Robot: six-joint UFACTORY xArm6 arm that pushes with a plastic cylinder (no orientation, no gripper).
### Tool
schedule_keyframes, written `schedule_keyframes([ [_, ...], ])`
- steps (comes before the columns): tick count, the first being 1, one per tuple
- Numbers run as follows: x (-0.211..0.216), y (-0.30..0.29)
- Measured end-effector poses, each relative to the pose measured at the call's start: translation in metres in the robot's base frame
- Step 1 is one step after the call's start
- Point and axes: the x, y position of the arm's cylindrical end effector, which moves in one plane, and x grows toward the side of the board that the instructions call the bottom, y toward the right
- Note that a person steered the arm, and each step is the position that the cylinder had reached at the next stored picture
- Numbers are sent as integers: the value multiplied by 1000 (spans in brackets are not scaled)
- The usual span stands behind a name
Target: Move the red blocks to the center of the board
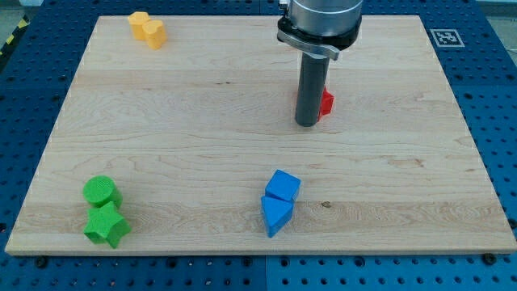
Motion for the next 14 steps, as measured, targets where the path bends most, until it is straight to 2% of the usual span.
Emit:
schedule_keyframes([
  [1, 30, 26],
  [3, 75, 168],
  [5, 79, 167],
  [6, 51, 127],
  [7, -2, 67],
  [8, -36, 30],
  [10, -42, -18],
  [11, -43, -25],
  [13, -48, 53],
  [14, -72, 43],
])
